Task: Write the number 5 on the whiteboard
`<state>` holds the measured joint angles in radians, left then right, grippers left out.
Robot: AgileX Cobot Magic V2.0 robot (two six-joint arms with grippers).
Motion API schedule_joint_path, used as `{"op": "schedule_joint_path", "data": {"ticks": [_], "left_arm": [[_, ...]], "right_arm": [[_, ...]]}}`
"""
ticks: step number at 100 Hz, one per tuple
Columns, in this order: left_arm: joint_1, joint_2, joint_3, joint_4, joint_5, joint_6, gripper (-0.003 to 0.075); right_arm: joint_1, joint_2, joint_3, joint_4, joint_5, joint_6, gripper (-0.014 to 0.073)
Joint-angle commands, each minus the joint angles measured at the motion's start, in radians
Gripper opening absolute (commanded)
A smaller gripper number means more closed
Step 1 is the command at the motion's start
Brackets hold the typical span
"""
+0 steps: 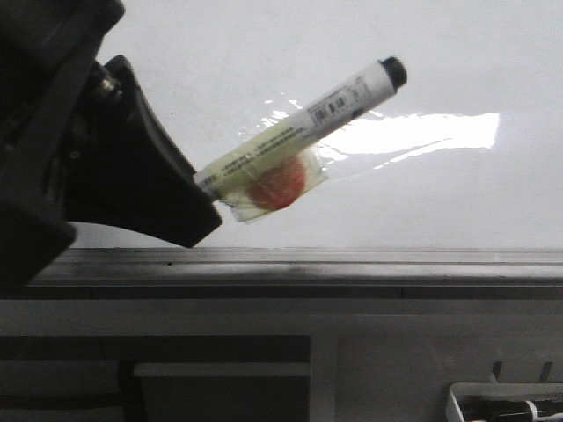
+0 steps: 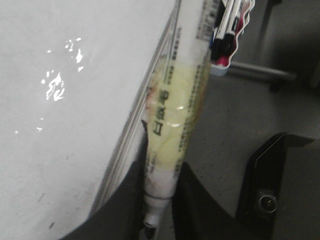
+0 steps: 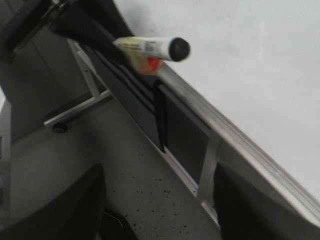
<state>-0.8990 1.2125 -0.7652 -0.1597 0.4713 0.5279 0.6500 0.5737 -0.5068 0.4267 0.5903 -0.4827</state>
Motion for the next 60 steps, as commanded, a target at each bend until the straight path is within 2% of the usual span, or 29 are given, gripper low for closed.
{"op": "schedule_joint_path", "data": {"ticks": [1, 18, 34, 60], "left_arm": [[-0.006, -0.025, -0.052, 0.063, -0.016, 0.048, -0.0020], [-0.061, -0.025, -0.056, 0.052, -0.020, 0.207, -0.0020], [-0.105, -0.025, -0.056, 0.052, -0.075, 0.211, -0.0020], [-0.105, -0.025, -0.056, 0.044, -0.119, 0.211, -0.0020]], "right_arm": [[0.072, 0.059, -0.051, 0.031, -0.111, -0.040, 0.0419], [0.182, 0.142, -0.100, 0.031, -0.235, -0.040, 0.0419], [0.217, 0.216, -0.118, 0.022, -0.274, -0.040, 0.0419], [0.217, 0.304, -0.120, 0.022, -0.349, -0.040, 0.0418]]}}
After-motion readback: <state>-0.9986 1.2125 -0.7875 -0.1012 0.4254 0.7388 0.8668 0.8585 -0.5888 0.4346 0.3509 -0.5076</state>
